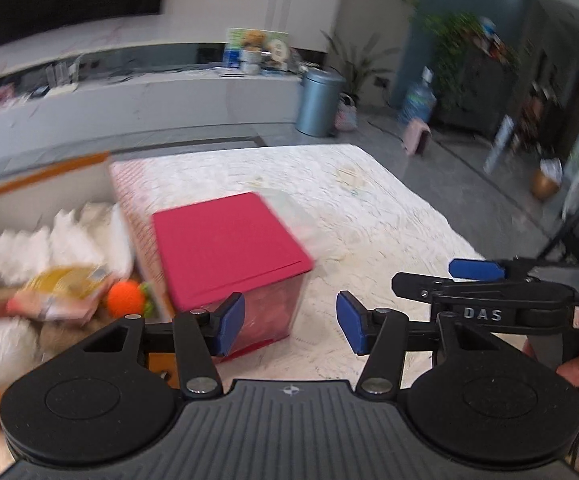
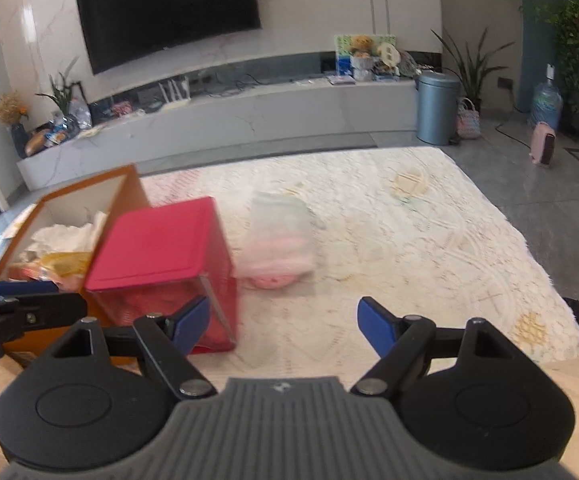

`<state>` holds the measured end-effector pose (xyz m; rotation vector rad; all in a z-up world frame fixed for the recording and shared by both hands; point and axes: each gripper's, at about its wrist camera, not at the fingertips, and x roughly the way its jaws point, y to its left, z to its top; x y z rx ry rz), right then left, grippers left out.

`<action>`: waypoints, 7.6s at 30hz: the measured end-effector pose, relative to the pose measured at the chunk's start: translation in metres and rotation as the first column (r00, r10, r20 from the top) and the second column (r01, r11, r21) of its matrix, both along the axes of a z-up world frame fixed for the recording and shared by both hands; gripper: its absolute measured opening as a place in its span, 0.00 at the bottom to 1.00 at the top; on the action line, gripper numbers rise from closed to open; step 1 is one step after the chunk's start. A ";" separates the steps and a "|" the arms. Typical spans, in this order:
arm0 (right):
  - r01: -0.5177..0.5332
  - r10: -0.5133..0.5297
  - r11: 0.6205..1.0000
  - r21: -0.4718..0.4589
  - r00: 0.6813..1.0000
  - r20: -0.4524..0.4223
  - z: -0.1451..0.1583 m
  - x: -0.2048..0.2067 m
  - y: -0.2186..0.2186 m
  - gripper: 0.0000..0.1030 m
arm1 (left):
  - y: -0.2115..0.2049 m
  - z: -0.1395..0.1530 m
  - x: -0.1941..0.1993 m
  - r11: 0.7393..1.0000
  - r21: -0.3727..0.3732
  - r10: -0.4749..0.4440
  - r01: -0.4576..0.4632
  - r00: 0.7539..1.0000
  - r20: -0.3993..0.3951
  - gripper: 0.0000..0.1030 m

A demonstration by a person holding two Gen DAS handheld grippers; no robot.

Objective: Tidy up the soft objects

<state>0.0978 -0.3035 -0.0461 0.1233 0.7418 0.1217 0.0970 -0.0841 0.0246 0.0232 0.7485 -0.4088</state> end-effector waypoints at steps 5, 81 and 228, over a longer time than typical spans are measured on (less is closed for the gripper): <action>0.033 -0.033 0.999 0.003 0.998 -0.047 -0.014 0.014 -0.029 0.68 | -0.042 0.000 0.021 0.992 0.095 -0.088 0.089 0.996 -0.017 0.60; 0.065 -0.056 0.997 0.036 0.975 -0.214 -0.086 0.075 -0.138 0.67 | -0.168 -0.108 0.112 0.969 0.215 -0.086 0.122 0.982 -0.171 0.35; -0.190 0.197 0.980 -0.054 0.934 0.299 0.110 -0.073 0.136 0.87 | 0.114 0.087 -0.079 0.847 -0.019 0.467 -0.531 0.726 0.504 0.92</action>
